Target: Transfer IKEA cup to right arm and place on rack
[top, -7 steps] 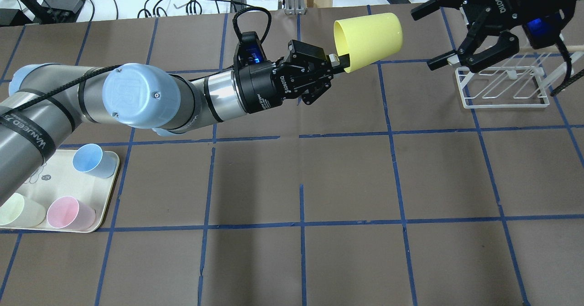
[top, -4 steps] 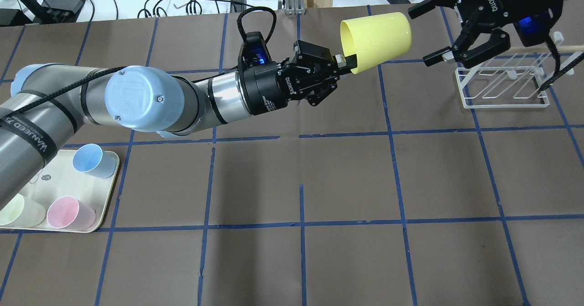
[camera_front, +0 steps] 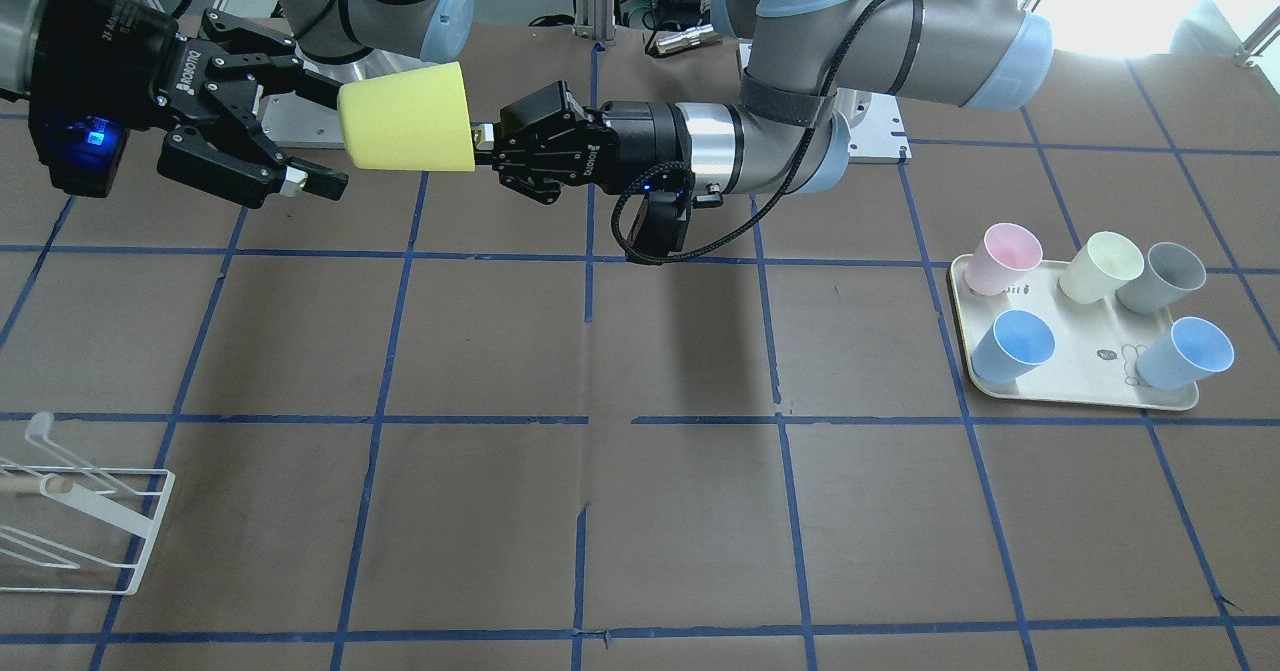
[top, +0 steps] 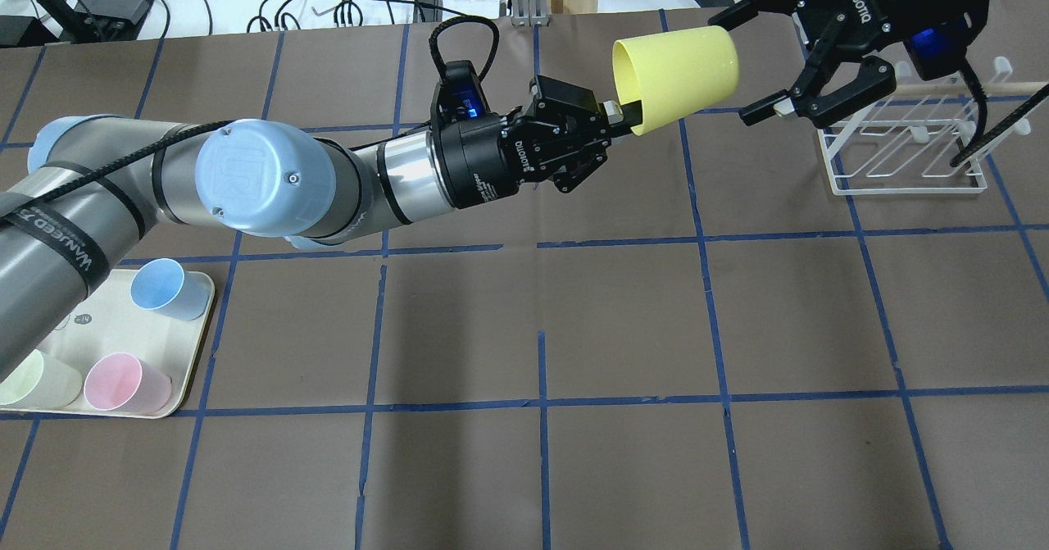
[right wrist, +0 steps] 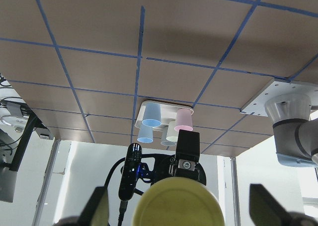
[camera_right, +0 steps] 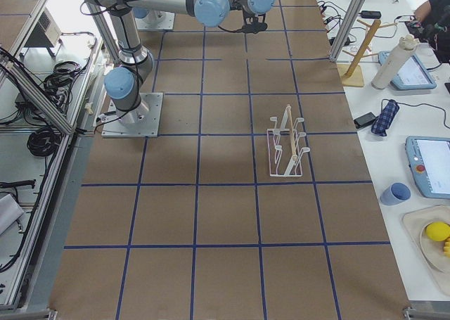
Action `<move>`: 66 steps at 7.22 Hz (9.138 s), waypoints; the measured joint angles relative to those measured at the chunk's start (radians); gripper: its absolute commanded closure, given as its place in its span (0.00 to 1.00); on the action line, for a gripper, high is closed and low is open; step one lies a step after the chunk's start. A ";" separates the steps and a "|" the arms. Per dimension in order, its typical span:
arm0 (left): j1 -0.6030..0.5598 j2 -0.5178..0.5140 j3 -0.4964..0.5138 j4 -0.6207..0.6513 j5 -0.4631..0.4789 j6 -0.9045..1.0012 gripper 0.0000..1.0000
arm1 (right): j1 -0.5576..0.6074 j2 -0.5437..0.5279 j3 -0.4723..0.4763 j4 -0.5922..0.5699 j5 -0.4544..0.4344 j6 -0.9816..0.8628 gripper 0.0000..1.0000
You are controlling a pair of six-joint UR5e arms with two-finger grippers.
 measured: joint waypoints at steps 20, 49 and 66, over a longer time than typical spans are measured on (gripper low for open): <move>0.338 -0.009 0.016 0.014 0.393 -0.156 0.00 | -0.045 -0.019 -0.020 -0.159 -0.174 -0.237 0.71; 0.204 0.151 0.340 0.665 1.944 -0.966 0.00 | -0.113 0.205 0.166 -1.078 -0.950 -1.009 1.00; 0.207 0.159 0.329 0.663 1.941 -0.965 0.00 | 0.344 0.012 -0.021 -0.414 -0.864 -0.974 0.00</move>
